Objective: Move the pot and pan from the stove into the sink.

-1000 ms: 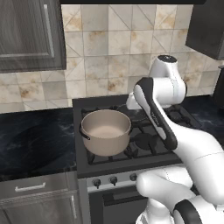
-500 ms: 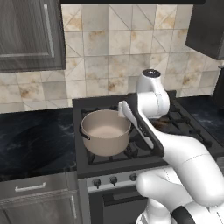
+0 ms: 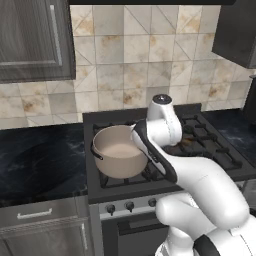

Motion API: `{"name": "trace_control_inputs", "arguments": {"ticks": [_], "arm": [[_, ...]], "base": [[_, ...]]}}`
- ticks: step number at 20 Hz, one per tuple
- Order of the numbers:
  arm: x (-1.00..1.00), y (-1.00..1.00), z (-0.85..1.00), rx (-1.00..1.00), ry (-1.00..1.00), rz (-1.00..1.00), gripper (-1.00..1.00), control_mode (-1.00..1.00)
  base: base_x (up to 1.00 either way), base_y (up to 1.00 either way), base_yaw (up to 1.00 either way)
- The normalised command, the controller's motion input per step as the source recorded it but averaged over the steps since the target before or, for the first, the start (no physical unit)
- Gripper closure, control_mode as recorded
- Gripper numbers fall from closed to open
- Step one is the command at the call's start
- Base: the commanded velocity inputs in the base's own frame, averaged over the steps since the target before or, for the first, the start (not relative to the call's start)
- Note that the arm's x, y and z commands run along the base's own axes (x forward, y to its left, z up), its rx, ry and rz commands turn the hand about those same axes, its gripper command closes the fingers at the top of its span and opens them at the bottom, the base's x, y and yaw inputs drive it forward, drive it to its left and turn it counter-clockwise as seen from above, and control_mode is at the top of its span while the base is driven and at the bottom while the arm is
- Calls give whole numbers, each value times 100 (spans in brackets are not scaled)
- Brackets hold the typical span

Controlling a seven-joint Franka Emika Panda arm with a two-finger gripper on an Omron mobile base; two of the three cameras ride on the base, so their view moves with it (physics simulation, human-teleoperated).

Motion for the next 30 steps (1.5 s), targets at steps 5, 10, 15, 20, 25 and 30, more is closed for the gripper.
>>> {"name": "trace_control_inputs", "arguments": {"ticks": [5, 10, 15, 20, 25, 30], "arm": [[48, 20, -44, 0, 0, -12, -100, -100], [39, 14, -43, 0, 0, -10, -100, -100], [29, 5, -43, 0, 0, -9, -100, -100], [19, 5, -32, 0, 0, -7, 100, -100], [0, 0, 0, 0, 0, 0, 100, -100], [0, -1, 13, 2, 0, 0, 100, -100]], "base": [[0, 0, 0], [0, 0, 0], [0, 0, 0], [0, 0, 0], [0, 0, 0], [0, 0, 0]]}}
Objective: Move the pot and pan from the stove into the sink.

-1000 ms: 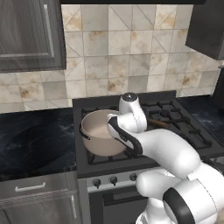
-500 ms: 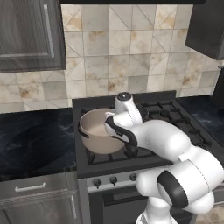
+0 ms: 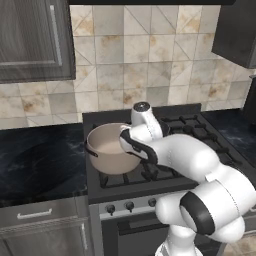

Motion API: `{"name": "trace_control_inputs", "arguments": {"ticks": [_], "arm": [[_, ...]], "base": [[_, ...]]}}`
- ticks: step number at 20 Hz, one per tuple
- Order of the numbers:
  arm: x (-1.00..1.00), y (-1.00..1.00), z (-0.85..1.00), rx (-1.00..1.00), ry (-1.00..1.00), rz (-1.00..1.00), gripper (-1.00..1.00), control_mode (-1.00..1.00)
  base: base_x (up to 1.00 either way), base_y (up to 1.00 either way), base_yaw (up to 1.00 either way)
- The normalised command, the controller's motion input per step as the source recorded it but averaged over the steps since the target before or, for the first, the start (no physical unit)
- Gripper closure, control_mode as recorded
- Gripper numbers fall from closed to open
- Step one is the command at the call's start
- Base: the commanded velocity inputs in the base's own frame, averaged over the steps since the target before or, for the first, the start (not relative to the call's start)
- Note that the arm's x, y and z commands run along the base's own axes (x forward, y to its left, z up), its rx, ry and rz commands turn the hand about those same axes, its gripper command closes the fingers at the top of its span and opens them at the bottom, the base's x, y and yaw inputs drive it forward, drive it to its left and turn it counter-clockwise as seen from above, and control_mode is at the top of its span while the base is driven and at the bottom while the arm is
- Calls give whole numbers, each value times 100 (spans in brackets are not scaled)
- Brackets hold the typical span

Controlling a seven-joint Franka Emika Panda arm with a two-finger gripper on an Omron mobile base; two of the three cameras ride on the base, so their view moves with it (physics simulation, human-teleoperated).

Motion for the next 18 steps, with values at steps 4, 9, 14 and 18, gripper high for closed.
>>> {"name": "trace_control_inputs", "arguments": {"ticks": [4, 9, 14, 18], "arm": [[0, -1, 48, 7, 0, 0, 100, -100], [-1, 0, 76, 9, 0, 0, 100, -100], [-14, -1, 79, 9, 0, 3, 100, -100], [-44, 0, 53, 0, 0, 12, 100, -100]], "base": [[0, 0, 0], [0, 0, 0], [0, 0, 0], [0, 0, 0]]}}
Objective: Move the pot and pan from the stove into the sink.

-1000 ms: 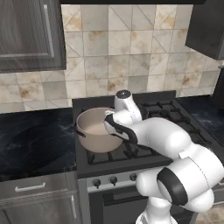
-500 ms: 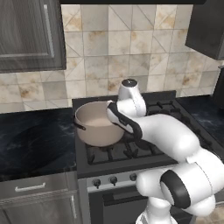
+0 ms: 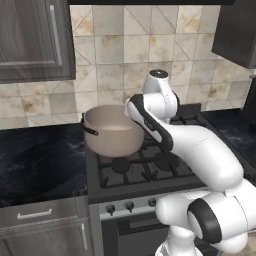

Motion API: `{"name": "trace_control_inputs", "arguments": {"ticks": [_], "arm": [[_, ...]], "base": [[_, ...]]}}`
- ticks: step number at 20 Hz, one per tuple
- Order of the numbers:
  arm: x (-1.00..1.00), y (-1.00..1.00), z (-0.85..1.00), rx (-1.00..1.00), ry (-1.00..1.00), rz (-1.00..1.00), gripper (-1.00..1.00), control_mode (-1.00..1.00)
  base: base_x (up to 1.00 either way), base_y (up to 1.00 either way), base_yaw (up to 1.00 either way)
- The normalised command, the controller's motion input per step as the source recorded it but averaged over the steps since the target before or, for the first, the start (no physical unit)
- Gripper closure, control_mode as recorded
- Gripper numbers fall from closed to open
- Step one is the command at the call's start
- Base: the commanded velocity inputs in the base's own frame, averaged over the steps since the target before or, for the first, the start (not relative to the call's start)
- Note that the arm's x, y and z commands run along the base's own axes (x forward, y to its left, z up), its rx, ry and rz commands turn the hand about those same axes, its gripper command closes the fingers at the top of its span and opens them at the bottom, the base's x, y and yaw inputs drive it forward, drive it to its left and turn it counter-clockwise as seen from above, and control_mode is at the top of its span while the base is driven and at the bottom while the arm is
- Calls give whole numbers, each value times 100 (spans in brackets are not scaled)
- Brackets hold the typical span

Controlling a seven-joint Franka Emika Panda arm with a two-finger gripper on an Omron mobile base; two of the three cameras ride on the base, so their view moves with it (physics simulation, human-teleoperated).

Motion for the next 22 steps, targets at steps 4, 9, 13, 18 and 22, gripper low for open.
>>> {"name": "trace_control_inputs", "arguments": {"ticks": [4, 9, 13, 18, 22], "arm": [[-70, 0, 36, -2, 0, 22, 100, -100], [-78, -2, 36, -1, -1, 23, 100, -100], [-71, -14, 33, -1, -7, 24, 100, -100], [-56, -34, 28, 0, -22, 23, 100, -100], [-32, -51, 7, 1, -33, 24, 100, -100]], "base": [[0, 0, 0], [0, 0, 0], [0, 0, 0], [0, 0, 0], [0, 0, 0]]}}
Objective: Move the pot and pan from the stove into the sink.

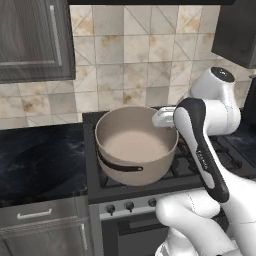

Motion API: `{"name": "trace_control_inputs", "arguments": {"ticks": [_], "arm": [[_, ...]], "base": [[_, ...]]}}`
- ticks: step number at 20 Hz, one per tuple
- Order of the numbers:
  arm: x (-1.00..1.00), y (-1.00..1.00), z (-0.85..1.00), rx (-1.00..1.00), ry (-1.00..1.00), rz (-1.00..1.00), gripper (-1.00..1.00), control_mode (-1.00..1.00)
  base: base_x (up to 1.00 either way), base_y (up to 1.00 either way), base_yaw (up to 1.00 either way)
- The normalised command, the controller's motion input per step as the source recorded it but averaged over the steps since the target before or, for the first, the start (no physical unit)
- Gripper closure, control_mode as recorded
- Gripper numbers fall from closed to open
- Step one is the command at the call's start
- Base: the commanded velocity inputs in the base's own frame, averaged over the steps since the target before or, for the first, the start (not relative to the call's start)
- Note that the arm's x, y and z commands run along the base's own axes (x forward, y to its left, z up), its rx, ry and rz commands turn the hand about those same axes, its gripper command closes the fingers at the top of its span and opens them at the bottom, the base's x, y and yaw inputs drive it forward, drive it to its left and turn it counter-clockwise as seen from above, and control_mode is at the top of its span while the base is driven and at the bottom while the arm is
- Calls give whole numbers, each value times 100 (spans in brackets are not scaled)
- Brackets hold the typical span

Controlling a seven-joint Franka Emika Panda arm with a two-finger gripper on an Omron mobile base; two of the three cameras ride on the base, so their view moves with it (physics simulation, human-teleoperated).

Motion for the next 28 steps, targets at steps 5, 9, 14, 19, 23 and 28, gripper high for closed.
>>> {"name": "trace_control_inputs", "arguments": {"ticks": [5, 9, 14, 19, 23, 28], "arm": [[-15, -21, 0, 2, -22, 11, 100, -100], [0, 0, 0, 0, 0, 0, 100, -100], [0, 0, 0, 0, 0, 0, 100, -100], [0, 0, 0, 0, 0, 0, 100, 100], [0, 0, 0, 0, 0, 0, 100, 100], [0, 0, 0, 0, 0, 0, 100, 100]], "base": [[0, 0, 0], [0, 0, 0], [0, 0, 0], [-16, -2, 3], [-38, -6, 16], [-37, -10, 21]]}}
